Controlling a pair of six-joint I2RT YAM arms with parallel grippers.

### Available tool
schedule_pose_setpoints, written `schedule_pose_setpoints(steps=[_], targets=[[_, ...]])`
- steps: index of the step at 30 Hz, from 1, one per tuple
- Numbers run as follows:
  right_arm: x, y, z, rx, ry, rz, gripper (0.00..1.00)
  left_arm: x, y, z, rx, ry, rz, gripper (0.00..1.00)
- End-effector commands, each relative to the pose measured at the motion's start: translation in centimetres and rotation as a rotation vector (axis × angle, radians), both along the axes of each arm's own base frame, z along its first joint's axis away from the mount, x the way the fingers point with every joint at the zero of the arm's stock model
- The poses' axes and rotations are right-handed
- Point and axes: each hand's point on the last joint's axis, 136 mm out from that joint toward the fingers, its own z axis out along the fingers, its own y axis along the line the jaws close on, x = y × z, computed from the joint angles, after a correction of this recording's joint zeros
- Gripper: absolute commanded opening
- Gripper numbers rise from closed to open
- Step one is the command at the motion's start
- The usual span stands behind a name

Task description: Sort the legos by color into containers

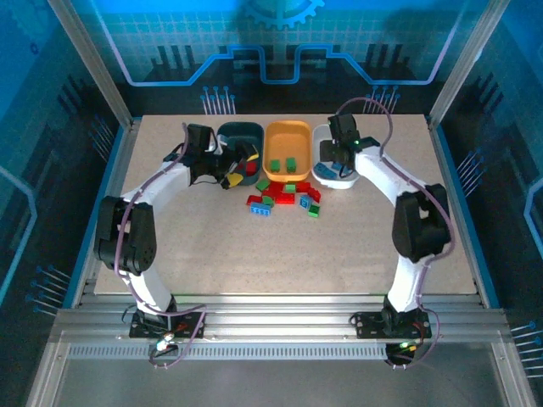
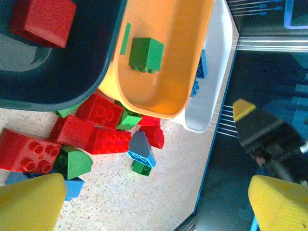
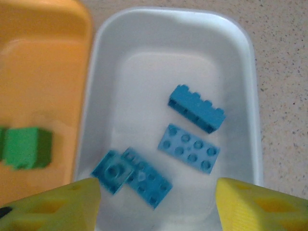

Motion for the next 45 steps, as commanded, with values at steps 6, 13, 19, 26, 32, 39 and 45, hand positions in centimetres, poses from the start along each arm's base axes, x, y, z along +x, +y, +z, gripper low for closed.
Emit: schedule_pose_setpoints(steps=[6,13,19,26,32,39,45], targets=[[-8.7,8.0,-3.9,0.034,0.059,0.256,0.7,-1.0,-3.0,0.4,-0.02,0.0,-0.102,0.99],[-9.7,9.7,-7.0,-0.036,0.13,0.352,0.67,-1.4,-3.9,0.6,-0.015,-0.007,-0.132,0.99],[-9.6,10.2,-10.0,-0.071,0.195,0.384,0.6,-1.5,-4.0,0.6,-0.015,-0.008,-0.138,0.99],[-9.5,11.2,-11.1,-0.095,0.206,0.412,0.49,-1.4,-4.0,0.4,-0.013,-0.006,-0.143,0.99],[-9.9,11.1,-11.4,-0.131,0.204,0.41,0.39,-1.4,-4.0,0.3,-0.009,-0.005,-0.145,0.99],[-10.3,11.7,-10.5,-0.131,0.176,0.422,0.33,-1.4,-4.0,0.3,-0.009,-0.004,-0.147,0.99],[-10.9,11.5,-8.8,-0.13,0.129,0.406,0.3,-1.4,-4.0,0.4,-0.01,-0.005,-0.147,0.99]])
